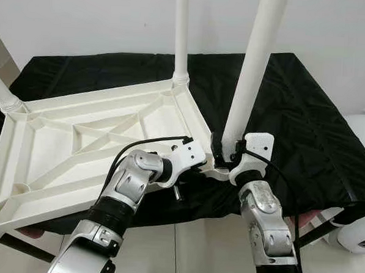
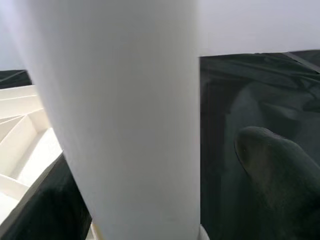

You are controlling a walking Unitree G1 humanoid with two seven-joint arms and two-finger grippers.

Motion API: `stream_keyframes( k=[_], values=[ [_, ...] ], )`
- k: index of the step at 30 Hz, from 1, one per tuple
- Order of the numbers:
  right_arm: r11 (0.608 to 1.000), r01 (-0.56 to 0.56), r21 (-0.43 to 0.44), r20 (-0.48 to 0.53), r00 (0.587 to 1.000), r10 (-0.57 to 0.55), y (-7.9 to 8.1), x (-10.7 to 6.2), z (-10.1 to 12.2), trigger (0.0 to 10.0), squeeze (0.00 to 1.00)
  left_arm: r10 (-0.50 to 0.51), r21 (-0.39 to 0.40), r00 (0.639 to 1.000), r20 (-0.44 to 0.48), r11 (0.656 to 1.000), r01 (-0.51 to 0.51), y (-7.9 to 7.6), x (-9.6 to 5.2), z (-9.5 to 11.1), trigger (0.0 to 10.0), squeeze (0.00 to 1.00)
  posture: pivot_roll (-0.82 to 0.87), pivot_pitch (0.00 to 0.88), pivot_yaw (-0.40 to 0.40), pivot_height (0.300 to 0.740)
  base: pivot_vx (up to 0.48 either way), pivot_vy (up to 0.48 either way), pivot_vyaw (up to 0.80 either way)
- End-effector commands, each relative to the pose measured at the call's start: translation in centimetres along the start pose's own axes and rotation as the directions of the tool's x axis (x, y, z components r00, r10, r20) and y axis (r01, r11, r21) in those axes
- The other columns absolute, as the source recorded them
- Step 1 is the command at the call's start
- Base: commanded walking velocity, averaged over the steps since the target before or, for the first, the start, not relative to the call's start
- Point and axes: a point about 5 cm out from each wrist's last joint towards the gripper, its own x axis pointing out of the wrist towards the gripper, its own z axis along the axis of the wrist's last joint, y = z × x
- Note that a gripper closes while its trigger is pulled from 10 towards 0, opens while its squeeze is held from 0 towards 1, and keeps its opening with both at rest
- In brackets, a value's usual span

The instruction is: Building children table

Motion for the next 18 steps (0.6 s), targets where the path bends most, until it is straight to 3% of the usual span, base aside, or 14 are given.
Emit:
stream_keyframes(
  k=[1,7,13,14,18],
  values=[
    [1.0,0.004,0.015,0.009,1.0,-0.004,-0.1,0.0,0.0,10.0,0.0,0.21,-0.029,0.978,0.012,0.977,-0.209,1.0,-0.1,-0.3,10.0,1.0,-0.14,0.094,0.067,0.74,0.0,0.0,0.0],
    [1.0,-0.026,0.013,0.011,1.0,0.026,0.2,0.5,0.2,10.0,0.0,0.215,-0.059,0.977,0.013,0.975,-0.213,1.3,-0.2,-0.3,10.0,1.0,-0.14,0.097,0.066,0.74,0.0,0.0,0.0],
    [0.997,-0.079,0.008,0.022,0.997,0.079,0.3,1.4,0.6,10.0,0.0,0.225,-0.025,0.974,0.013,0.974,-0.224,1.5,-0.5,-0.1,10.0,0.98,-0.13,0.099,0.064,0.74,0.0,0.0,0.0],
    [0.996,-0.094,0.003,0.027,0.995,0.094,0.2,1.6,0.8,10.0,0.0,0.219,-0.023,0.975,0.028,0.976,-0.218,1.6,-0.8,0.2,10.0,0.0,-0.13,0.1,0.063,0.74,0.0,0.0,0.0],
    [0.99,-0.141,-0.014,0.028,0.99,0.141,-0.1,2.0,1.0,10.0,0.0,0.196,-0.01,0.977,0.083,0.981,-0.195,1.8,-1.7,1.1,10.0,0.0,-0.12,0.102,0.063,0.74,0.0,0.0,0.0]
  ],
)
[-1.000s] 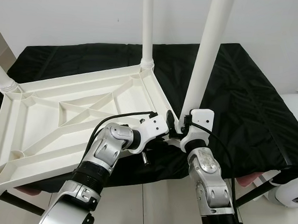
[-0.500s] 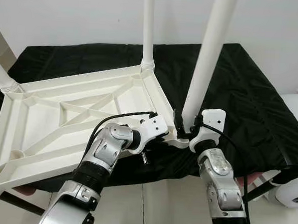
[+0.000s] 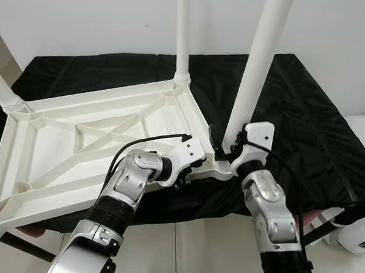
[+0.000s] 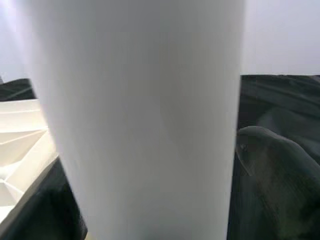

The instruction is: Building children table

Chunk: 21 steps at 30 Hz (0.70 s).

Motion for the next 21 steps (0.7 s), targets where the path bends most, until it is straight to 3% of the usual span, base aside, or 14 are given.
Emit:
stream_keyframes(
  k=[1,4,7,12,14,15,19,20,21],
  values=[
    [1.0,-0.031,0.003,-0.006,1.0,0.031,0.0,0.1,-0.2,10.0,0.0,0.152,0.01,0.988,0.038,0.988,-0.152,1.1,-0.8,0.7,10.0,0.0,-0.12,0.102,0.063,0.74,0.0,0.0,0.0],
    [0.999,-0.054,0.002,-0.008,0.999,0.054,0.0,0.2,-0.2,10.0,0.0,0.12,0.015,0.989,0.083,0.992,-0.122,1.0,-1.2,1.3,10.0,0.0,-0.12,0.104,0.064,0.74,0.0,0.0,0.0],
    [0.996,-0.089,-0.001,-0.018,0.996,0.089,0.2,0.3,-0.3,10.0,0.0,0.05,0.034,0.984,0.171,0.998,-0.057,0.7,-2.7,2.8,10.0,0.0,-0.11,0.113,0.066,0.74,0.0,0.0,0.0],
    [0.994,-0.107,0.004,-0.021,0.994,0.107,0.5,0.5,-0.4,10.0,0.0,0.029,0.042,0.979,0.2,0.998,-0.038,0.7,-3.6,3.4,10.0,0.0,-0.11,0.114,0.064,0.74,0.0,0.0,0.0],
    [0.995,-0.099,0.012,-0.015,0.995,0.099,0.5,0.7,-0.4,10.0,0.0,0.089,0.006,0.979,0.186,0.996,-0.091,1.4,-3.8,3.0,10.0,0.0,-0.1,0.116,0.065,0.74,0.0,0.0,0.0],
    [0.997,-0.079,0.023,-0.008,0.997,0.08,0.4,1.0,-0.4,10.0,0.0,0.171,-0.061,0.971,0.167,0.985,-0.163,2.4,-3.9,2.3,10.0,0.0,-0.1,0.119,0.074,0.74,0.0,0.0,0.0],
    [0.998,-0.06,0.033,-0.002,0.998,0.061,0.3,1.3,-0.4,10.0,0.0,0.278,-0.122,0.949,0.148,0.958,-0.261,3.4,-4.0,1.8,10.0,0.0,-0.09,0.119,0.077,0.74,0.0,0.0,0.0],
    [0.998,-0.049,0.043,-0.003,0.999,0.049,0.2,1.4,-0.5,10.0,0.0,0.399,-0.209,0.911,0.108,0.905,-0.371,4.4,-4.0,1.1,10.0,0.0,-0.09,0.119,0.079,0.74,0.0,0.0,0.0],
    [0.998,-0.049,0.043,-0.003,0.999,0.049,0.2,1.4,-0.5,10.0,0.0,0.399,-0.209,0.911,0.108,0.905,-0.371,4.4,-4.0,1.1,10.0,0.0,-0.09,0.119,0.079,0.74,0.0,0.0,0.0]
  ],
)
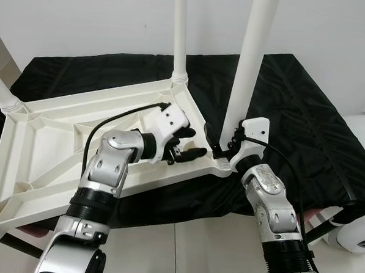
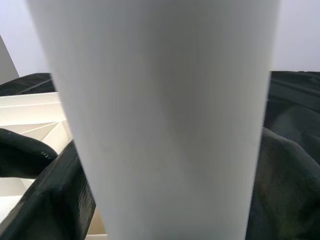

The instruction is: Building children table

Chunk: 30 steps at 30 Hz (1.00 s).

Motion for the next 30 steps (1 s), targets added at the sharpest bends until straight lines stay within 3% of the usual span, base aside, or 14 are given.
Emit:
stream_keyframes(
  k=[1,3,6,9,10,16,24,27,29,30],
  values=[
    [1.0,0.004,0.021,0.014,1.0,-0.004,0.1,0.3,0.1,10.0,0.0,0.344,-0.07,0.938,-0.045,0.936,-0.346,2.0,-0.3,-0.9,10.0,0.0,-0.09,0.119,0.079,0.74,0.0,0.0,0.0],
    [1.0,0.011,0.029,0.012,1.0,-0.012,0.0,0.4,0.0,10.0,0.0,0.41,-0.112,0.908,-0.089,0.901,-0.418,2.4,-0.4,-1.8,10.0,0.0,-0.09,0.121,0.082,0.74,0.0,0.0,0.0],
    [0.999,0.012,0.031,0.01,1.0,-0.012,0.0,0.4,-0.1,10.0,0.0,0.441,-0.098,0.892,-0.102,0.888,-0.45,2.5,-0.4,-2.1,10.0,0.0,-0.09,0.12,0.082,0.74,0.0,0.0,0.0],
    [1.0,0.0,0.029,0.003,1.0,0.0,0.2,0.4,-0.5,10.0,0.0,0.558,-0.115,0.814,-0.161,0.809,-0.577,3.3,-1.1,-3.4,10.0,0.0,-0.09,0.122,0.082,0.74,0.0,0.0,0.0],
    [1.0,0.0,0.029,0.003,1.0,0.0,0.2,0.4,-0.5,10.0,0.0,0.558,-0.115,0.814,-0.161,0.809,-0.577,3.3,-1.1,-3.4,10.0,0.0,-0.09,0.122,0.082,0.74,0.0,0.0,0.0],
    [1.0,-0.014,0.028,-0.006,1.0,0.014,0.3,0.5,-0.8,10.0,0.0,0.674,-0.165,0.722,-0.154,0.703,-0.692,4.4,-2.4,-3.7,10.0,0.0,-0.09,0.125,0.07,0.74,0.0,0.0,0.0],
    [0.999,-0.02,0.03,-0.004,1.0,0.02,0.3,0.5,-0.9,10.0,0.0,0.712,-0.162,0.694,-0.11,0.676,-0.719,4.1,-2.3,-3.5,10.0,0.0,-0.1,0.126,0.065,0.74,0.0,0.0,0.0],
    [1.0,-0.02,0.024,-0.006,1.0,0.02,0.3,0.2,-1.3,10.0,0.0,0.764,-0.225,0.638,-0.099,0.607,-0.762,4.3,-2.6,-4.3,10.0,0.0,-0.12,0.122,0.073,0.74,0.0,0.0,0.0],
    [1.0,-0.02,0.024,-0.006,1.0,0.02,0.3,0.2,-1.3,10.0,0.0,0.764,-0.225,0.638,-0.099,0.607,-0.762,4.3,-2.6,-4.3,10.0,0.0,-0.12,0.122,0.073,0.74,0.0,0.0,0.0],
    [1.0,-0.018,0.016,-0.008,1.0,0.018,0.2,0.1,-1.4,10.0,0.0,0.78,-0.233,0.619,-0.09,0.588,-0.775,4.3,-2.7,-4.5,10.0,0.0,-0.12,0.121,0.077,0.74,0.0,0.0,0.0]
  ],
)
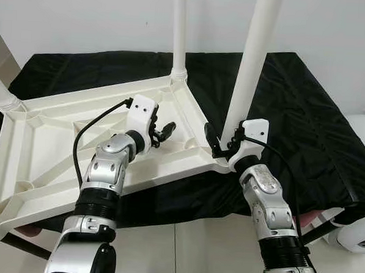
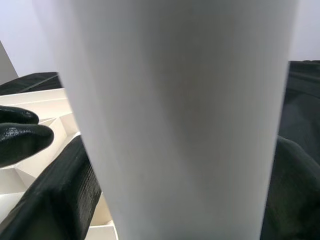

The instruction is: Building children table

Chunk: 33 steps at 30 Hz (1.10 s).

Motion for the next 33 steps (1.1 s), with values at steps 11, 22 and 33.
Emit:
stream_keyframes(
  k=[11,22,33],
  values=[
    [1.0,0.028,0.009,-0.016,0.999,-0.028,0.0,-1.6,-1.3,10.0,0.0,0.43,-0.049,0.899,0.079,0.903,-0.427,3.5,-2.3,-0.7,10.0,0.0,-0.13,0.101,0.088,0.74,0.0,0.0,0.0],
    [0.998,0.064,0.023,-0.013,0.998,-0.063,-0.1,-1.9,-1.7,10.0,0.0,0.463,-0.046,0.881,0.093,0.886,-0.461,2.8,-3.3,-1.6,10.0,0.0,-0.1,0.093,0.067,0.74,0.0,0.0,0.0],
    [0.998,0.057,0.018,-0.013,0.998,-0.057,-0.1,-1.7,-1.9,10.0,0.0,0.512,0.0,0.857,0.067,0.858,-0.513,2.5,-4.0,-2.5,10.0,0.0,-0.07,0.085,0.034,0.74,0.0,0.0,0.0]
  ],
)
